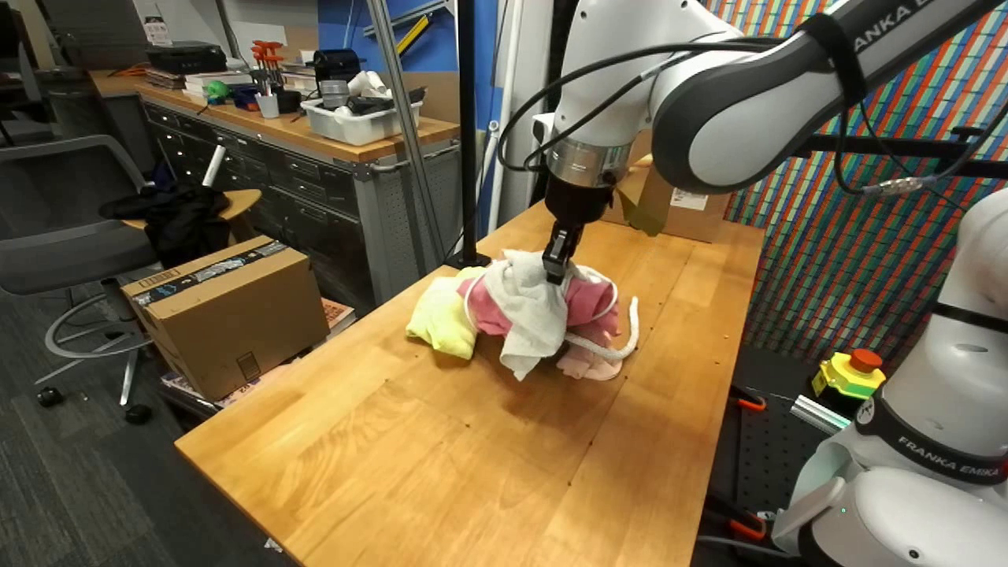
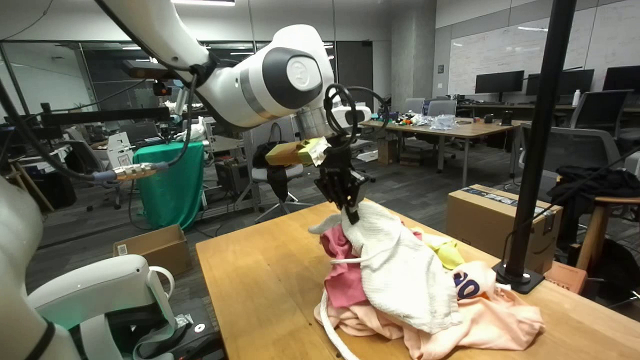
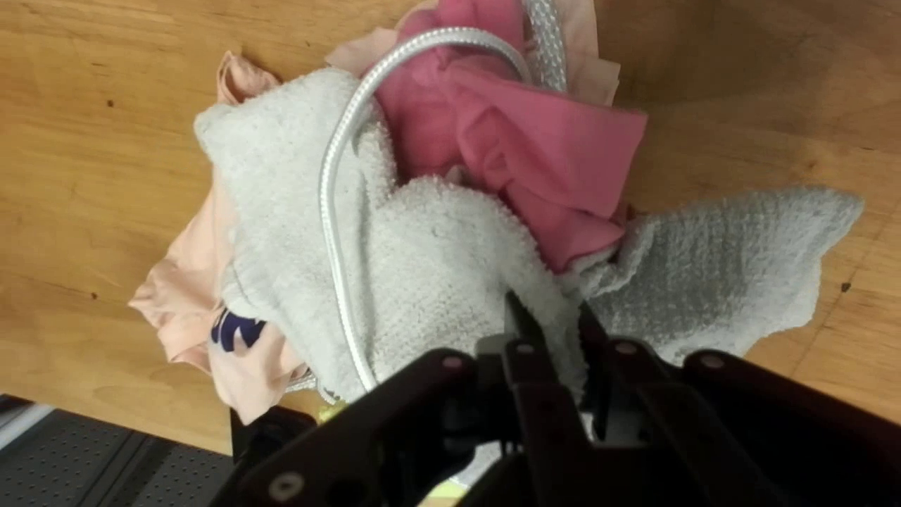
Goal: Separate all the items on the table.
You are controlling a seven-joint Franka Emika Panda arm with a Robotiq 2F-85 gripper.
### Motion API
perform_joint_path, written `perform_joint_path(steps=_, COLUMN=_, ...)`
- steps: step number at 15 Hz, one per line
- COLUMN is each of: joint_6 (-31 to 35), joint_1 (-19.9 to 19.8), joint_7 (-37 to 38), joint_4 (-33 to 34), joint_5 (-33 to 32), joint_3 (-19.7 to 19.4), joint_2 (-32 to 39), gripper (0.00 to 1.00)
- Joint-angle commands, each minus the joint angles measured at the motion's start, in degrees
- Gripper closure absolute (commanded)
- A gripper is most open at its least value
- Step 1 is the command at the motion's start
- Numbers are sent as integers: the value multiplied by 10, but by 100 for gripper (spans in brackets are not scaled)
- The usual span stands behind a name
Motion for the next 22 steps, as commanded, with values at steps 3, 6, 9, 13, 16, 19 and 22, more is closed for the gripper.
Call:
perform_joint_path(steps=3, joint_6=-30, joint_1=-17, joint_7=-25, joint_4=-1, joint_5=3, joint_3=-5, joint_2=-107, gripper=91)
perform_joint_path(steps=6, joint_6=-47, joint_1=-9, joint_7=-71, joint_4=9, joint_5=56, joint_3=-30, joint_2=-151, gripper=91)
perform_joint_path(steps=9, joint_6=-93, joint_1=13, joint_7=-166, joint_4=22, joint_5=131, joint_3=-65, joint_2=-194, gripper=91)
perform_joint_path(steps=13, joint_6=-161, joint_1=-3, joint_7=-193, joint_4=66, joint_5=140, joint_3=-85, joint_2=-224, gripper=91)
perform_joint_path(steps=16, joint_6=-195, joint_1=-11, joint_7=-198, joint_4=95, joint_5=138, joint_3=-97, joint_2=-231, gripper=91)
perform_joint_path(steps=19, joint_6=-215, joint_1=-23, joint_7=-192, joint_4=122, joint_5=130, joint_3=-101, joint_2=-232, gripper=91)
perform_joint_path(steps=22, joint_6=-230, joint_1=-34, joint_7=-183, joint_4=152, joint_5=125, joint_3=-97, joint_2=-232, gripper=91)
